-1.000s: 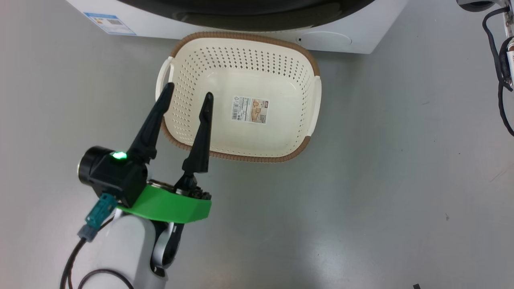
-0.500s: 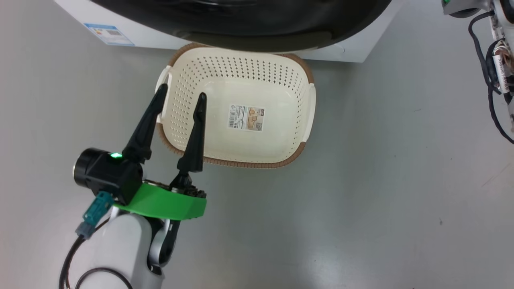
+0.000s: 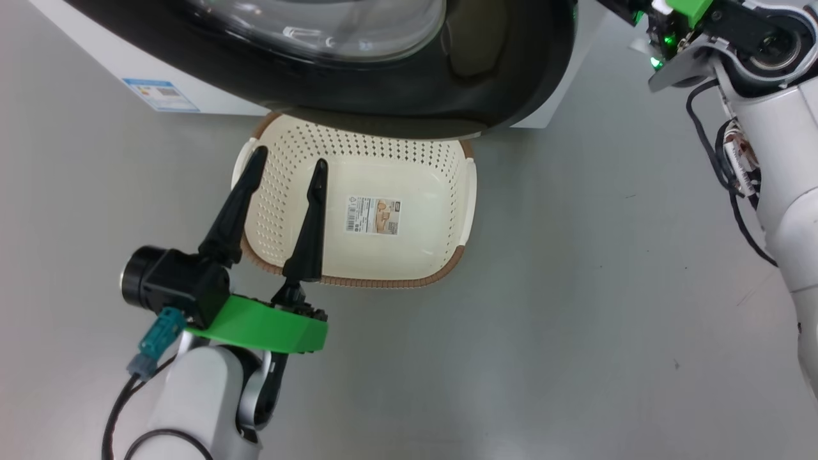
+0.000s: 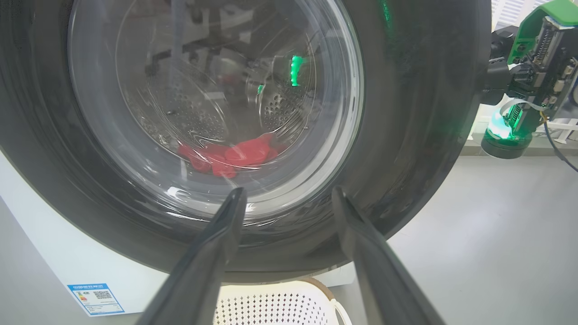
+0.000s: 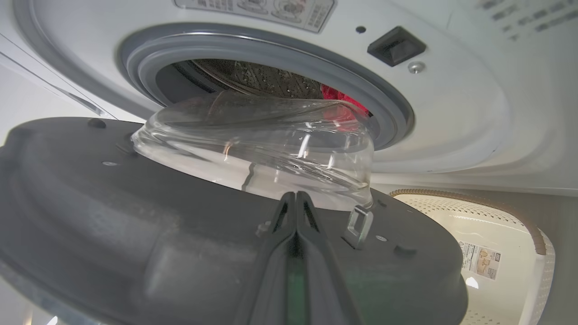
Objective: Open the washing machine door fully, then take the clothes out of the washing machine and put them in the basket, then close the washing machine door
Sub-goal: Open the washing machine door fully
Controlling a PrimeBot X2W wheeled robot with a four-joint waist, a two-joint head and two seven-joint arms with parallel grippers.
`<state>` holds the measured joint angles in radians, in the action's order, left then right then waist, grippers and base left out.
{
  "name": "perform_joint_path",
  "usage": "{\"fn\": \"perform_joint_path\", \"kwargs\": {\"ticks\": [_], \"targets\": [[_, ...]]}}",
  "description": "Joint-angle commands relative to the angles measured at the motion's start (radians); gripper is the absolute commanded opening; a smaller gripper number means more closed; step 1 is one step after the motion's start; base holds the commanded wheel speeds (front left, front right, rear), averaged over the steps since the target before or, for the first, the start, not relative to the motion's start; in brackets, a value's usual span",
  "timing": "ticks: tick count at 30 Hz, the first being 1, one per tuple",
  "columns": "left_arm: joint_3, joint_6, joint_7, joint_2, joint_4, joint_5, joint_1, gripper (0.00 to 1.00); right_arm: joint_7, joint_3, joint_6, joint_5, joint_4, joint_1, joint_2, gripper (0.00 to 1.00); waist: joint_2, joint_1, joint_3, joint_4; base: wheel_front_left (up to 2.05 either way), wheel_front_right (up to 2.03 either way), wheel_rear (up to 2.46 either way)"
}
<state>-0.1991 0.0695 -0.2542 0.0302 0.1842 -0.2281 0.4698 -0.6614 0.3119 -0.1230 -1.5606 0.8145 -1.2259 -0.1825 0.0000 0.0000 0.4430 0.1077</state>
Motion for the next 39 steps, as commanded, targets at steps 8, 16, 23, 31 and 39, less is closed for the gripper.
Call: {"fn": "perform_joint_path", "kwargs": {"ticks": [8, 16, 23, 31, 39], "targets": [[0.035, -0.008, -0.008, 0.020, 0.003, 0.009, -0.036, 1.00, -0.016, 0.024, -0.008, 0.002, -0.016, 0.063, 0.048, 0.00, 0.0000, 0.0000, -0.048, -0.023, 0.00, 0.00, 0.00], [0.048, -0.008, -0.008, 0.020, 0.010, 0.008, -0.050, 1.00, 0.026, 0.050, -0.008, 0.047, 0.017, 0.085, 0.049, 0.00, 0.0000, 0.0000, -0.068, -0.037, 0.00, 0.00, 0.00], [0.058, -0.006, -0.008, 0.020, 0.010, 0.006, -0.049, 1.00, 0.201, 0.079, -0.008, 0.144, 0.051, 0.093, 0.042, 1.00, 0.0000, 0.0000, -0.061, -0.043, 0.00, 0.00, 0.00], [0.069, -0.007, -0.008, 0.020, 0.008, 0.005, -0.044, 1.00, 0.550, 0.199, -0.008, 0.387, 0.014, 0.126, -0.038, 1.00, 0.0000, 0.0000, -0.054, -0.046, 0.00, 0.00, 0.00], [0.078, -0.008, -0.008, 0.020, 0.016, -0.001, -0.051, 1.00, 0.837, 0.335, -0.008, 0.611, 0.032, 0.183, -0.097, 1.00, 0.0000, 0.0000, -0.060, -0.051, 0.00, 0.00, 0.00]]}}
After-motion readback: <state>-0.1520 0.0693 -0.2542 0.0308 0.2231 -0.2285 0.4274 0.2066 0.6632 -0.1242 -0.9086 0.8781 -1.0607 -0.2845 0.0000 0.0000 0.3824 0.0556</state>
